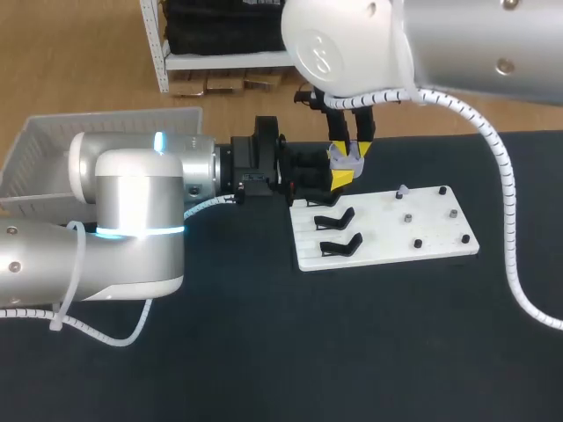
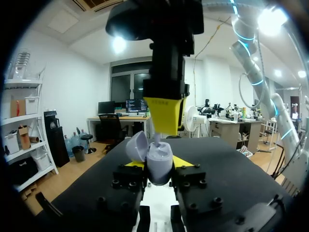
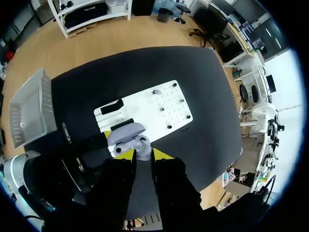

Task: Pick up each earbud case from the left stands, insert the matching earbuds, close the lid, and place the case in the box.

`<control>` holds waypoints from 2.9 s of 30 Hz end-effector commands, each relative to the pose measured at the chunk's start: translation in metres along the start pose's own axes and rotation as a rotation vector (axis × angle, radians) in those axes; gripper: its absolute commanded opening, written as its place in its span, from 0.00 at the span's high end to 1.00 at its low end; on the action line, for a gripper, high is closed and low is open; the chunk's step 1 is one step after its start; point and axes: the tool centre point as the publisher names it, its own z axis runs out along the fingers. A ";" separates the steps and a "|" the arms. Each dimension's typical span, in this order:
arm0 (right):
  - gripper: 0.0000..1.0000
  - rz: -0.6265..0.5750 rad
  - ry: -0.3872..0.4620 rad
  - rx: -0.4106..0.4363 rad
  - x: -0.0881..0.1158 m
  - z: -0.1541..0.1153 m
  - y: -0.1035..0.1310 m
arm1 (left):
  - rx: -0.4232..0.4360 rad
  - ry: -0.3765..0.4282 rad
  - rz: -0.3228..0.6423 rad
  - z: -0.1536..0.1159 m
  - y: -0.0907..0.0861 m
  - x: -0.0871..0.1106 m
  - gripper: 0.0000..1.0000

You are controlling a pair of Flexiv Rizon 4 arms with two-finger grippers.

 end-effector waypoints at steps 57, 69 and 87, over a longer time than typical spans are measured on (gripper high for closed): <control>0.00 -0.199 -0.246 -0.331 0.039 -0.008 -0.060 | -0.008 -0.009 0.005 0.001 -0.001 0.002 1.00; 0.00 -0.199 -0.246 -0.331 0.039 -0.008 -0.060 | -0.008 -0.009 0.005 0.001 -0.001 0.002 1.00; 0.00 -0.276 -0.275 -0.371 -0.070 0.062 -0.068 | -0.008 -0.009 0.005 0.001 -0.001 0.002 1.00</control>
